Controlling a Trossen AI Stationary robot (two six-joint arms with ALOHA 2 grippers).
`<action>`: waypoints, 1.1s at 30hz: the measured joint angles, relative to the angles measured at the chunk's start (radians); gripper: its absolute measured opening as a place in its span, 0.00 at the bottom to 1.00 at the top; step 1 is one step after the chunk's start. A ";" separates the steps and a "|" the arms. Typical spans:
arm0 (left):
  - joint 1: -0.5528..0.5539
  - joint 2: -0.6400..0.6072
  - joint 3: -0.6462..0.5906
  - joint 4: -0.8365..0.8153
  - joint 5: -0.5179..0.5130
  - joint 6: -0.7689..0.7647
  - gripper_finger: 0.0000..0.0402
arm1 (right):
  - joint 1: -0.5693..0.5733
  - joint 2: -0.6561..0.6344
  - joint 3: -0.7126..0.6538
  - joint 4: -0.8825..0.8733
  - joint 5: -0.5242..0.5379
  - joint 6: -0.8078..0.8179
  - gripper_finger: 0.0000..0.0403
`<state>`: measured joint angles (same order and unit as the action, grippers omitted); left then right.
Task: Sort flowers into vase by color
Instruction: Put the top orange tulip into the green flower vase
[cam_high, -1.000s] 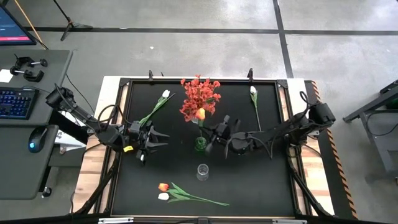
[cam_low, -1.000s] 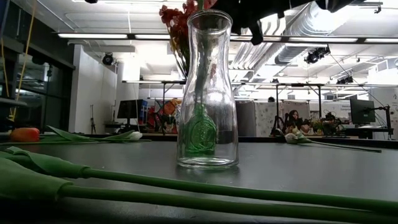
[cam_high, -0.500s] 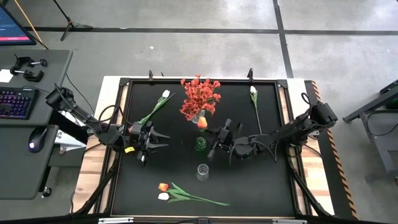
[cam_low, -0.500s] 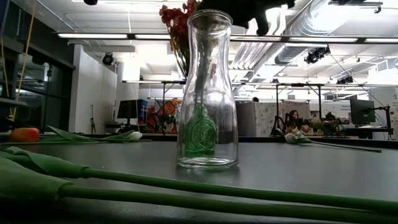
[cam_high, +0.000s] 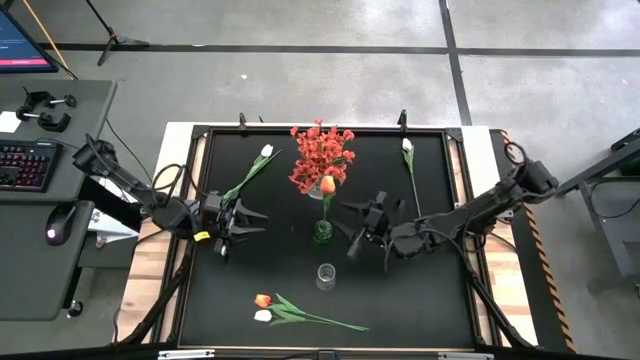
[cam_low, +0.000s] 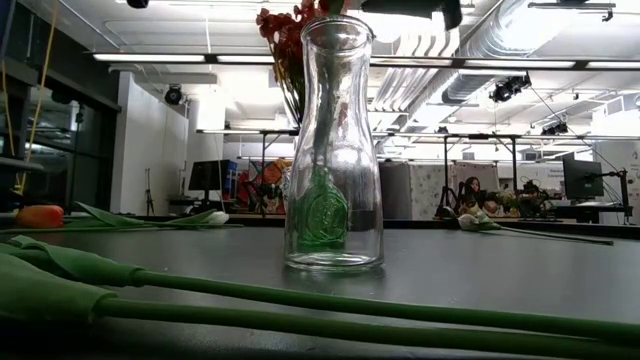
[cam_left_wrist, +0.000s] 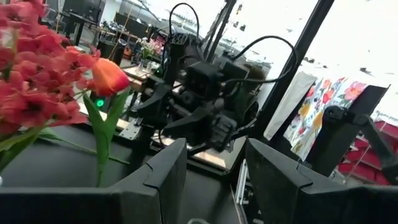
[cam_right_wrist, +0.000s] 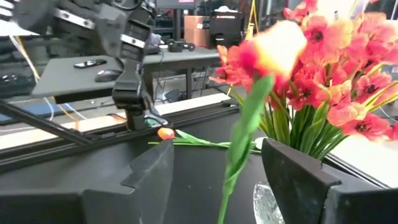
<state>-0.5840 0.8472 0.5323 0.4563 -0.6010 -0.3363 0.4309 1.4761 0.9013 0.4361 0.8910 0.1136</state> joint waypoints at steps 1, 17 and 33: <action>0.000 -0.015 0.000 -0.025 0.000 -0.001 0.38 | 0.007 -0.015 0.000 -0.023 0.000 0.000 0.58; 0.256 0.098 0.392 -1.289 0.081 -0.522 0.26 | 0.073 -0.240 0.001 -0.221 0.154 0.044 0.58; 1.032 0.441 0.452 -1.544 0.512 -0.045 0.21 | 0.058 -0.241 0.001 -0.437 0.147 0.387 0.58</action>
<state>0.4478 1.2885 0.9844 -1.0874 -0.0888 -0.3810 0.4889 1.2346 0.9020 -0.0005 1.0379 0.5005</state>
